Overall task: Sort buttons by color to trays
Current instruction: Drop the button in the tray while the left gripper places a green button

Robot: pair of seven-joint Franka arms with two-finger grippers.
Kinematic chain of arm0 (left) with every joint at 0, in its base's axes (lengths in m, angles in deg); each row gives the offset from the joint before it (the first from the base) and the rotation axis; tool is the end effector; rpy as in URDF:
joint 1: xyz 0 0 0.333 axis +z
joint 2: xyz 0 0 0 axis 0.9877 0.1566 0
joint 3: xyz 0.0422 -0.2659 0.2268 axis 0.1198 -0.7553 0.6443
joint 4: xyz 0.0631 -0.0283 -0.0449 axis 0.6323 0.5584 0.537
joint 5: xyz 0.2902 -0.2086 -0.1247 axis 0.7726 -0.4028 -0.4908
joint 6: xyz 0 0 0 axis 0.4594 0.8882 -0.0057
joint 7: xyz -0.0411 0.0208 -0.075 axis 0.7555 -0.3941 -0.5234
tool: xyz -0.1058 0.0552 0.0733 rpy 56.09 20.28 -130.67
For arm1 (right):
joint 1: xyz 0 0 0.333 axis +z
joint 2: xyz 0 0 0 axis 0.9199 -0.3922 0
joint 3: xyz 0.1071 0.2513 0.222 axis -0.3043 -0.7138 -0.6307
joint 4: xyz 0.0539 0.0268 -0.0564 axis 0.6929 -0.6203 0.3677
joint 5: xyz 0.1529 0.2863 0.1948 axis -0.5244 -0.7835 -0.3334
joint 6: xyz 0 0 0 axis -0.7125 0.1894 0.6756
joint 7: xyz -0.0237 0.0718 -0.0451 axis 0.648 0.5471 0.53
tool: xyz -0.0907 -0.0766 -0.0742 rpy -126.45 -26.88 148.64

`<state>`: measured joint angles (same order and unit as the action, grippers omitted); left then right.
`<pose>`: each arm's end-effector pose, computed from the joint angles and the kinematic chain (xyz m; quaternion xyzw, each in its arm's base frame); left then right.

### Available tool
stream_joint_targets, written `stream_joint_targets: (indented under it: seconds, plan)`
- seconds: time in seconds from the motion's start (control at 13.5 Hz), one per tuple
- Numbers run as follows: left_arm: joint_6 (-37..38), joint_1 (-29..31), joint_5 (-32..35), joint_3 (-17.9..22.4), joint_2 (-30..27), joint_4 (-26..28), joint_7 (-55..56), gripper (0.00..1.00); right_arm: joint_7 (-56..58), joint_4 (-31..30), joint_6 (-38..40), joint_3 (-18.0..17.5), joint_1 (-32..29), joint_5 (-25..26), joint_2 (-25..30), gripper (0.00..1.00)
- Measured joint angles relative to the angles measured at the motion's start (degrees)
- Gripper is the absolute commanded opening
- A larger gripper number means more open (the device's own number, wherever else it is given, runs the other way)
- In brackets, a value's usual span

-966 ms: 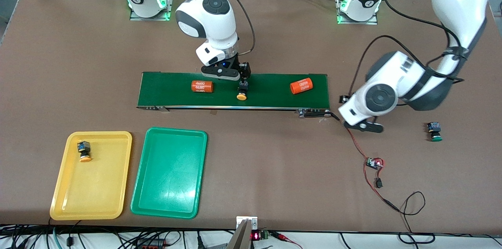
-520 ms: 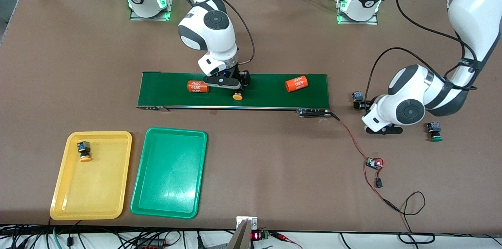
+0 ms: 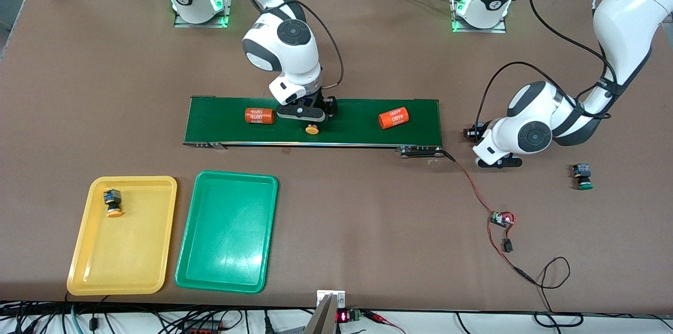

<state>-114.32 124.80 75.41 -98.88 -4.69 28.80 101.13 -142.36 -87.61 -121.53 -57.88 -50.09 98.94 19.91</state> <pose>0.5451 -0.0423 0.1802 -0.9800 -0.0274 0.1956 0.0237 0.4699 0.4460 0.2612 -0.9948 0.0711 -0.0695 0.0228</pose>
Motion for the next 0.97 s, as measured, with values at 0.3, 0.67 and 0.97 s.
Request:
stream_joint_targets:
  seconds: [0.3, 0.67, 0.97]
  plan:
    - [-1.46, 0.00, 0.00, 1.20, 0.54, 0.15, -0.04, 0.21, 0.29, 0.01, -0.07, 1.32, 0.04, 1.10, -0.97, 0.10]
    - [4.60, 0.38, 0.00, -5.60, 0.14, -2.79, 0.09, 0.20, 3.13, 2.13, 1.01, 3.07, -0.34, 0.60, -0.84, 0.00]
    - [9.13, -0.27, -2.28, -12.83, -0.88, -5.71, 0.57, 0.22, 18.12, 11.70, 15.66, 6.30, -1.00, -9.05, 1.21, 0.00]
